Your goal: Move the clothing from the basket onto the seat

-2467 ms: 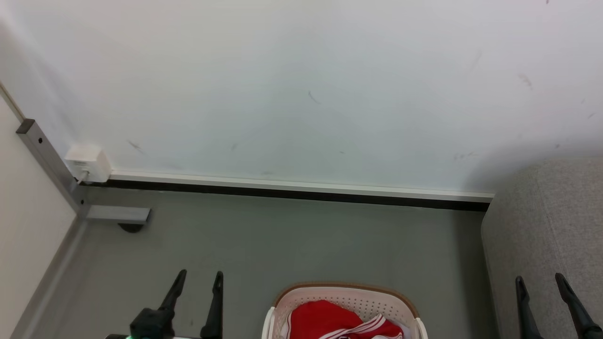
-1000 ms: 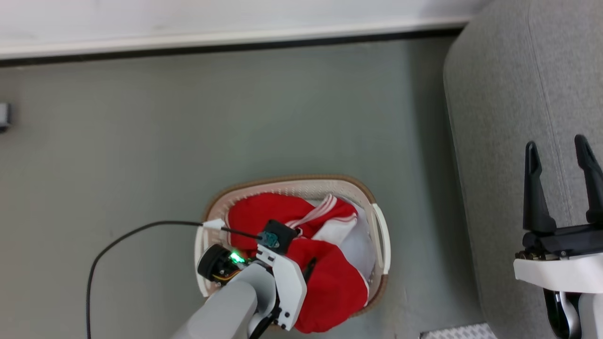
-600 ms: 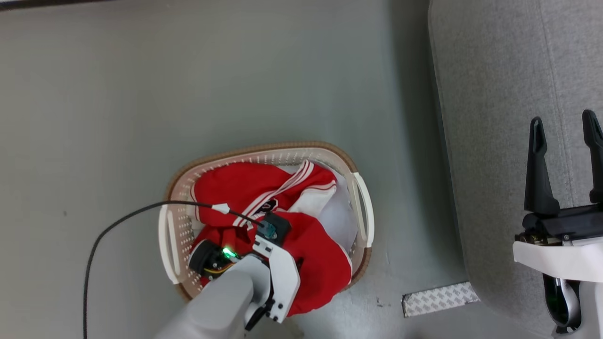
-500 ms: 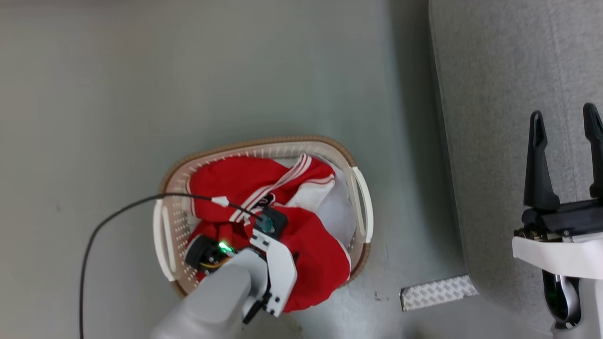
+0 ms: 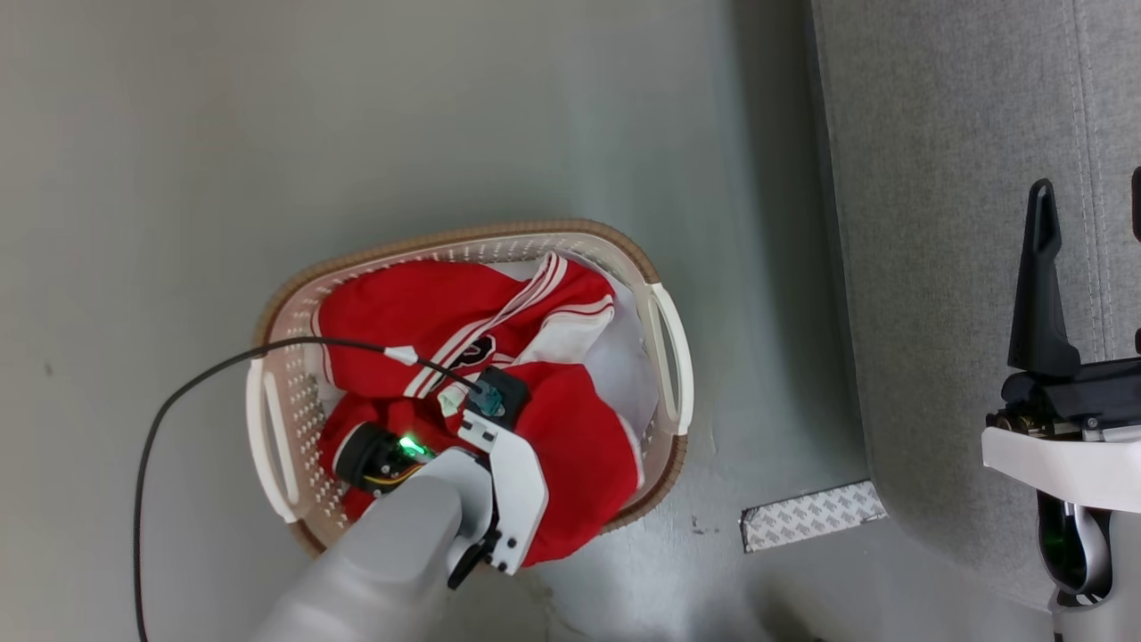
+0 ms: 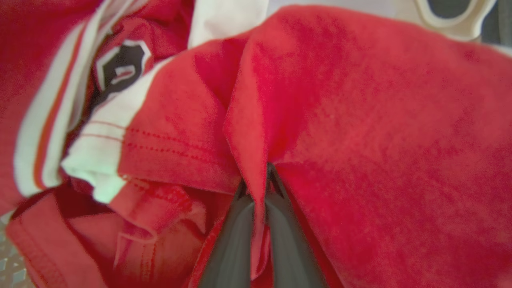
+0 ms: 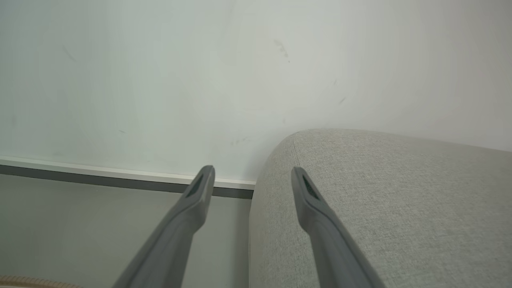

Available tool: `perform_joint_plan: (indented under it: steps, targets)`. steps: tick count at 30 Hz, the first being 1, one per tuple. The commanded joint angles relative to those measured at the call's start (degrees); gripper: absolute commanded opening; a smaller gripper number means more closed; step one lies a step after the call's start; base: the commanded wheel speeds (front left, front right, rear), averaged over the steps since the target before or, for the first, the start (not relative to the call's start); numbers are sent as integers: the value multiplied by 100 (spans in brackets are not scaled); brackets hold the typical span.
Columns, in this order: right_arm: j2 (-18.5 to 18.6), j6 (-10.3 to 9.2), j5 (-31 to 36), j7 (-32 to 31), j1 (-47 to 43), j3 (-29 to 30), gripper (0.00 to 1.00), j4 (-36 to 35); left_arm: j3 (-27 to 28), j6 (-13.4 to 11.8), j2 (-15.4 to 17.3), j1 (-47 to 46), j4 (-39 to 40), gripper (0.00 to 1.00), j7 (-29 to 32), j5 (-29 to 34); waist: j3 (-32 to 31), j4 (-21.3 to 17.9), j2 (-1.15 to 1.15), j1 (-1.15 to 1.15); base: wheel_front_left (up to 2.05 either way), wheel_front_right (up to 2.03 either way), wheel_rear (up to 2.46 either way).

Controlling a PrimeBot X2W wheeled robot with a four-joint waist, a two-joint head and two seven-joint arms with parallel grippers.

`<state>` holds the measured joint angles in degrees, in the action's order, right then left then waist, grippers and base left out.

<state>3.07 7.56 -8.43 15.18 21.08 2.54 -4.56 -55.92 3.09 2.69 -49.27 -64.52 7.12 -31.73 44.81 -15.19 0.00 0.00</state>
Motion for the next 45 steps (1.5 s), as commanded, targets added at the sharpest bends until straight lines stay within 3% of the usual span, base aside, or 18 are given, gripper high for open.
perform_joint_plan:
  steps: [1, 9, 24, 31, 36, 45]
  targets:
    - [-14, -14, 5, -4, 49, 48, 100, 35, -5, 34, 35, -42, 36, 0, -72, -82, -56, 34, 0, 0, 0, 0, 0]
    - [-7, -14, 51, -4, -188, 194, 100, 206, 88, 153, 32, 185, 553, 0, -709, -754, -702, 347, 0, 0, 0, 0, 0]
    - [349, -14, -8, -4, -1241, 217, 100, 555, -30, 311, 83, 1048, 1321, 0, -1419, -1395, -2951, 1195, 0, 0, 0, 0, 0]
    - [455, -14, -133, -4, -1837, 90, 100, 483, 103, 5, 397, 1652, 2128, 0, -1649, -1524, -3886, 1449, 0, 0, 0, 0, 0]
    - [637, -14, -255, -4, -2200, -272, 100, 410, 195, -320, 748, 1957, 3114, 0, -1586, -1569, -4390, 1593, 0, 0, 0, 0, 0]
    - [1058, -14, -424, -5, -2160, -1339, 100, 387, 320, -879, 1442, 2073, 5148, 0, -1060, -1534, -4645, 1716, 0, 0, 0, 0, 0]
